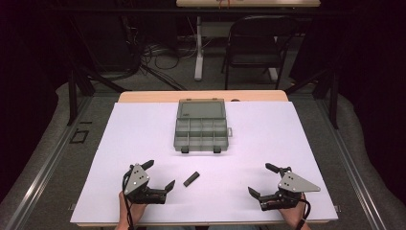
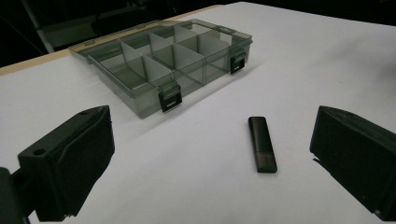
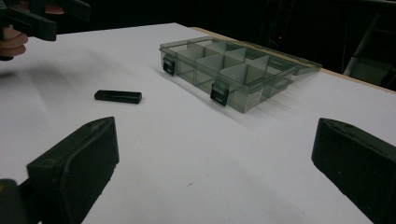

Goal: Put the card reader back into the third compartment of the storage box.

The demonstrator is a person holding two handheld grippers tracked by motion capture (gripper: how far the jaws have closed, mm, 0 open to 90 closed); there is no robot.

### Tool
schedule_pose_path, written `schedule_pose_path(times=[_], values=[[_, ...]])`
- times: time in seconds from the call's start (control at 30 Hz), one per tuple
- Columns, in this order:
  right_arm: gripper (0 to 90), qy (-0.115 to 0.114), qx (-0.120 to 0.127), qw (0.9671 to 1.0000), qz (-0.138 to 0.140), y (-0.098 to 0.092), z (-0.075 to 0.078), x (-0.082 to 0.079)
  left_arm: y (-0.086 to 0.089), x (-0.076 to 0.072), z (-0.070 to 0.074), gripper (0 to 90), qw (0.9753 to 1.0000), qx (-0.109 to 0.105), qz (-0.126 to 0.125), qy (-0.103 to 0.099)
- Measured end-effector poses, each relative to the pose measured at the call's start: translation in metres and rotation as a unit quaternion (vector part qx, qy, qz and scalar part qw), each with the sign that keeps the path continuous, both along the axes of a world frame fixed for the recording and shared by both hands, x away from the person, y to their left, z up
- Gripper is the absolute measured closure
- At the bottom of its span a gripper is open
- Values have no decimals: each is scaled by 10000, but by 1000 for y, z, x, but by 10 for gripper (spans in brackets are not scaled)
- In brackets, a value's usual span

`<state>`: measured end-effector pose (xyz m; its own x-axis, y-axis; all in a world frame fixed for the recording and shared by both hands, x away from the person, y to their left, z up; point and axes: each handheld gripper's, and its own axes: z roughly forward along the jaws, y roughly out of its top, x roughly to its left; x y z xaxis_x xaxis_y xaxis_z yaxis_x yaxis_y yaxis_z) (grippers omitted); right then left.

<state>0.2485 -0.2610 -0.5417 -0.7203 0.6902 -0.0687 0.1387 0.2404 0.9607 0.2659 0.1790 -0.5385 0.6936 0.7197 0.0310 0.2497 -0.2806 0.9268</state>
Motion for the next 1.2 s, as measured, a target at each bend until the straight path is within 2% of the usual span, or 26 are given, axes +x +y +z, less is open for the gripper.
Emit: schedule_pose_path(times=[0.5,0.53,0.7,0.8,0.87,1.03,1.07,1.2], values=[[4,46,-30,10000,-4,0,-1,1,-29,14,-4,0,9992,278,-102,280],[4,33,-23,10000,-7,0,-1,1,-33,17,-5,0,9988,287,-97,378],[4,61,-30,10000,5,0,-2,2,-41,21,-7,0,9981,360,-75,494],[5,45,-34,10000,6,0,-1,2,-45,23,-9,0,9973,453,-65,579],[5,84,-57,9999,-3,0,-2,2,-50,24,-13,0,9962,510,-57,710],[6,47,-55,10000,-5,0,-1,2,-57,25,-15,0,9945,677,-24,801],[6,74,-57,10000,-3,0,-1,1,-59,26,-16,2,9934,744,-12,872],[7,78,-56,10000,-8,1,-2,2,-61,26,-18,13,9928,768,21,915]])
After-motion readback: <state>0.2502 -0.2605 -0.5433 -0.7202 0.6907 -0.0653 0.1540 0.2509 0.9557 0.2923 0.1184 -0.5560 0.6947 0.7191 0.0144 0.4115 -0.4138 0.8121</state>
